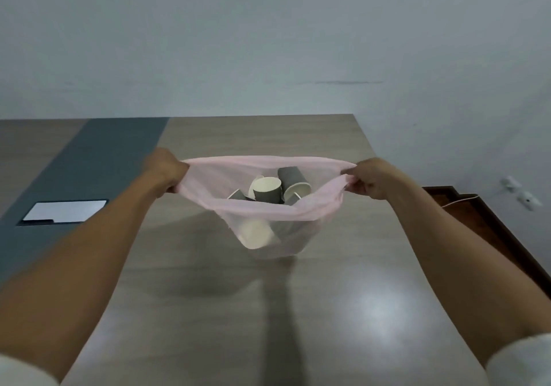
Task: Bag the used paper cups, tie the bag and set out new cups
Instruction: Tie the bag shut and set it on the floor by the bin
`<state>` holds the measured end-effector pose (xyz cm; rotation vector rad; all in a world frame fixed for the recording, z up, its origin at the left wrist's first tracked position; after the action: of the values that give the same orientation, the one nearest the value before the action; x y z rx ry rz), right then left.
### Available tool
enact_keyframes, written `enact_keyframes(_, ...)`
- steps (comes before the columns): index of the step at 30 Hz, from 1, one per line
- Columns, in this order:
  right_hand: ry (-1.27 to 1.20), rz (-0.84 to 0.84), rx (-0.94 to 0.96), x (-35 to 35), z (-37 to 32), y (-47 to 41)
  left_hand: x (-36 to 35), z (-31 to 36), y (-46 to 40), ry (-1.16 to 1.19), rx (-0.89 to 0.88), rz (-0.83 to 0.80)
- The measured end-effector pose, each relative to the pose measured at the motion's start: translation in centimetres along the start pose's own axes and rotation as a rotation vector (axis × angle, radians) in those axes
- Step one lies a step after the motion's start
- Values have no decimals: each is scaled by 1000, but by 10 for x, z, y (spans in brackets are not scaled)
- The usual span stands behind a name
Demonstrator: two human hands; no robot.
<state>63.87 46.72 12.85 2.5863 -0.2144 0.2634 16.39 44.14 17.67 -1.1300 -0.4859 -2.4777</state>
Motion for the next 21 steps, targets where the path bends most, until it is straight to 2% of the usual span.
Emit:
enact_keyframes(2, 165, -68, 47, -1, -8, 12, 0, -10, 0, 128, 66, -78)
enact_keyframes(4, 367, 21, 163, 13, -21, 17, 4, -17, -1, 240, 127, -110)
enact_keyframes(6, 445, 135, 222, 21, -28, 23, 0, -19, 1, 310, 159, -152)
enact_keyframes(9, 314, 36, 56, 3, -9, 28, -10, -20, 7, 307, 176, -237)
enact_keyframes(10, 255, 51, 27, 5, -8, 29, -13, -21, 10, 309, 192, -284)
enact_keyframes(13, 115, 105, 120, 25, -24, 24, -8, -28, 14, 364, 229, -374)
enact_keyframes(14, 120, 53, 143, 26, -26, 26, -5, -31, 14, 385, 233, -385)
enact_keyframes(16, 284, -8, 170, 26, -25, 29, 0, -38, 15, 375, 234, -407)
enact_keyframes(18, 450, 88, 213, 29, -27, 30, 5, -46, 17, 308, 238, -409)
enact_keyframes(19, 446, 93, 176, 25, -19, 31, 6, -49, 18, 277, 238, -407)
enact_keyframes(21, 318, -19, -52, 3, 18, 38, 5, -50, 20, 247, 232, -418)
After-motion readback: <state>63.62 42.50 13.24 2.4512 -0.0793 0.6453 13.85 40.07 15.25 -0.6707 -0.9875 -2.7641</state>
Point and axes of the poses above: each hand's wrist, its own y-axis away from the middle knuckle, its own x-axis out of the back of the hand, z = x × y, the point moved 9 cm from there along -y, towards the middle knuckle, and after that the axes turned 2 degrees about -y, right-handed, at the moved point
